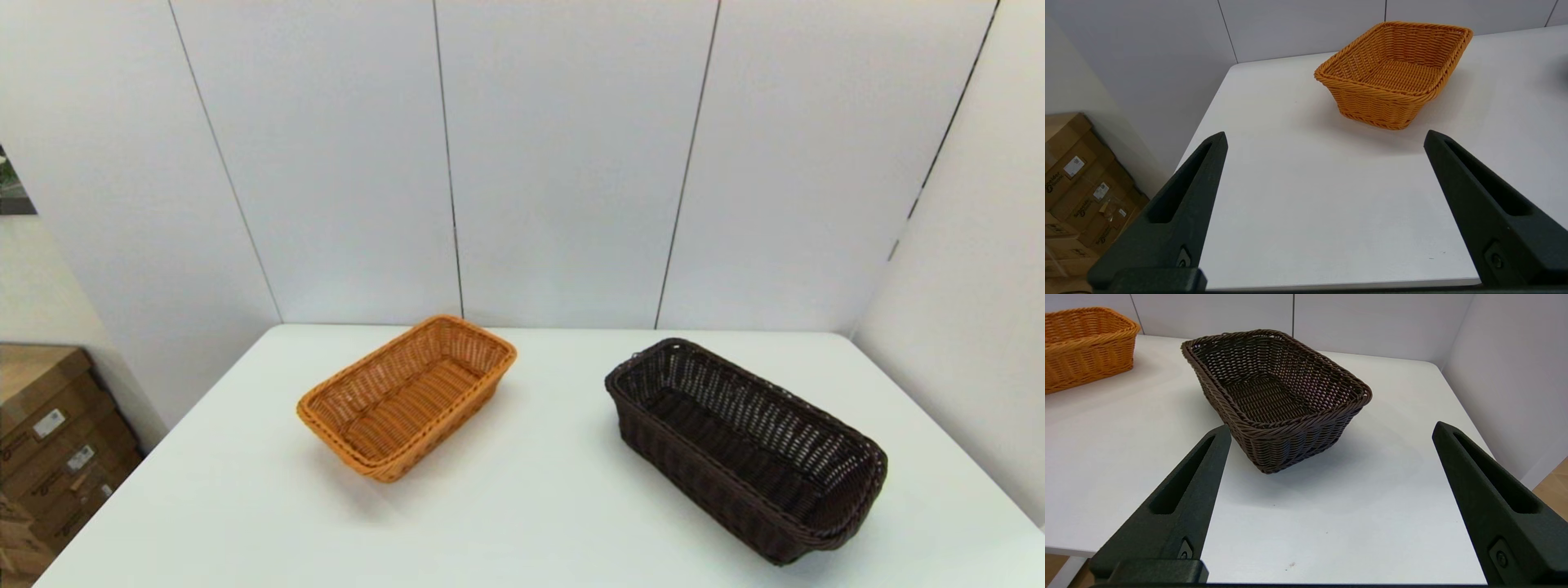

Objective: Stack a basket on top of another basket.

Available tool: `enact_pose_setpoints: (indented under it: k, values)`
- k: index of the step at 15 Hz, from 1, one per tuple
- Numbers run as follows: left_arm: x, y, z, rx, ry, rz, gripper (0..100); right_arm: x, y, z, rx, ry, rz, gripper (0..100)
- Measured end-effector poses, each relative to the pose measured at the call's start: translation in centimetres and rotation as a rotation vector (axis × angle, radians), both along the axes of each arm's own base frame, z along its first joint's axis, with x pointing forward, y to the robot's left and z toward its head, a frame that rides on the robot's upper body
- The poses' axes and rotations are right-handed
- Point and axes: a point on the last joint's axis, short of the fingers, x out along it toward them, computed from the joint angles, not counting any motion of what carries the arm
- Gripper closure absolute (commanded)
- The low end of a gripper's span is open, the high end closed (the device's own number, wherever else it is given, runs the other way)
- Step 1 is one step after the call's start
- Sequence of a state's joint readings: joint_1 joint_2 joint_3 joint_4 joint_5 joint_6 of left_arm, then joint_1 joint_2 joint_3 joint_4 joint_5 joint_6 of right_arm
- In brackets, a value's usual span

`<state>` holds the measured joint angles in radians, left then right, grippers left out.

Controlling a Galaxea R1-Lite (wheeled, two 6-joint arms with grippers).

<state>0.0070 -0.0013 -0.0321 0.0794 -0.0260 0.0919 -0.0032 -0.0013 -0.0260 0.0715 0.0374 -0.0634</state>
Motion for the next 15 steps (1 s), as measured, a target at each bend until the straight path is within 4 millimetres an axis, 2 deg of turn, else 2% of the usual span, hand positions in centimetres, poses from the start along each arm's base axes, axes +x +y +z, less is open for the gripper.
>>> enact_pose_setpoints:
  k: [15]
  values:
    - [0.00, 0.00, 0.00, 0.001, 0.000, 0.000, 0, 0.00, 0.00, 0.00, 0.000, 0.000, 0.000, 0]
